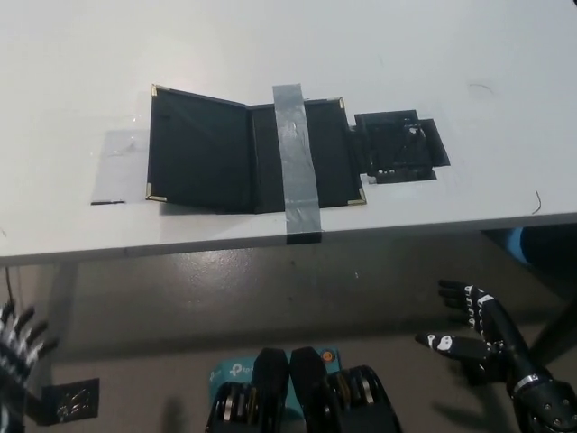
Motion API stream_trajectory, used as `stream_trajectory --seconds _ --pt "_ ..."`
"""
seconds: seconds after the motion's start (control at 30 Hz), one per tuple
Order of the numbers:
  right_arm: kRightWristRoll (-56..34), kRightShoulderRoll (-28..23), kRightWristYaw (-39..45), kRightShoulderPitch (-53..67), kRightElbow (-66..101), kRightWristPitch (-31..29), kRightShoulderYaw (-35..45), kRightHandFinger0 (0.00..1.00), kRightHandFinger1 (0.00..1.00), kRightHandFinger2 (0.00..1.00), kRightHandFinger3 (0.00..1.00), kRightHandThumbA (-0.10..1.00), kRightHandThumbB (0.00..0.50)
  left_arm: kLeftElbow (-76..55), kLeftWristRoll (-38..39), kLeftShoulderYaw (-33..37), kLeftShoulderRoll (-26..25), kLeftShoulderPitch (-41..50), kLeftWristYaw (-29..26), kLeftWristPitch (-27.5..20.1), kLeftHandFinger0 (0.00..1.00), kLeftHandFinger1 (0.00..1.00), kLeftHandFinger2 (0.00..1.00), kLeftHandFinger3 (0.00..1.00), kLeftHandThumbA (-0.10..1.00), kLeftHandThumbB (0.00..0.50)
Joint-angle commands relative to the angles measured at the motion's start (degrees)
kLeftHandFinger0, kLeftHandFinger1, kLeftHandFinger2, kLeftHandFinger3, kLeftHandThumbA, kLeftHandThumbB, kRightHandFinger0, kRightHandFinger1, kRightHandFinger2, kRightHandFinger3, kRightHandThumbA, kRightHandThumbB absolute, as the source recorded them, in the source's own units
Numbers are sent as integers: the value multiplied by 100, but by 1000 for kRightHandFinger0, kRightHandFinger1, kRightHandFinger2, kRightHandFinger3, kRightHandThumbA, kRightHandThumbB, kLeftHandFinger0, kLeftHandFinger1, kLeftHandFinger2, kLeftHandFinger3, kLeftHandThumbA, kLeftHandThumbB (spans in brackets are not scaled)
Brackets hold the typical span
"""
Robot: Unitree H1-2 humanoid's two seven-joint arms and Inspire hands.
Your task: The robot uses its left hand to push the cover of the diary kept in the middle of the desk towards the right to close it
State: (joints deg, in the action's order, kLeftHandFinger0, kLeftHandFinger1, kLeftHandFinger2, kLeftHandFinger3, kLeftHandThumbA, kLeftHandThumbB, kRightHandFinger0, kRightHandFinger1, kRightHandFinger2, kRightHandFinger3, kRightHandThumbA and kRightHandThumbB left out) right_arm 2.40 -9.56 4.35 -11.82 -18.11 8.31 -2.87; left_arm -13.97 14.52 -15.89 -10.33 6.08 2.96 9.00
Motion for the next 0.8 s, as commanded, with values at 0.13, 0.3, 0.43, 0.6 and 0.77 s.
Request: stream_trajectory --seconds 0.13,0.3,0.43,0.6,0.77 --pt "51 -93 87 -98 143 43 -4 793 858 818 823 1000 481 -1703 380 223 -626 -750 285 537 958 1000 1000 1000 1000 300" --pt "66 -105 87 -120 88 2 -8 782 850 811 823 1000 491 -2755 1114 140 -928 -1963 -63 1545 952 991 1000 1000 1000 315" --pt "76 -116 95 -124 98 19 -18 784 853 818 832 1000 489 -2959 1302 305 -1066 -2595 -331 1793 908 949 998 1000 1000 315" --pt "58 -122 142 -100 140 44 -34 811 876 842 850 1000 469 -2512 1515 463 -980 -3008 -520 1793 964 985 1000 1000 1000 278" --pt "121 -121 95 -128 70 -8 -42 776 852 808 815 1000 500 -1921 1662 521 -725 -3205 -730 1793 1000 1000 1000 1000 1000 250"
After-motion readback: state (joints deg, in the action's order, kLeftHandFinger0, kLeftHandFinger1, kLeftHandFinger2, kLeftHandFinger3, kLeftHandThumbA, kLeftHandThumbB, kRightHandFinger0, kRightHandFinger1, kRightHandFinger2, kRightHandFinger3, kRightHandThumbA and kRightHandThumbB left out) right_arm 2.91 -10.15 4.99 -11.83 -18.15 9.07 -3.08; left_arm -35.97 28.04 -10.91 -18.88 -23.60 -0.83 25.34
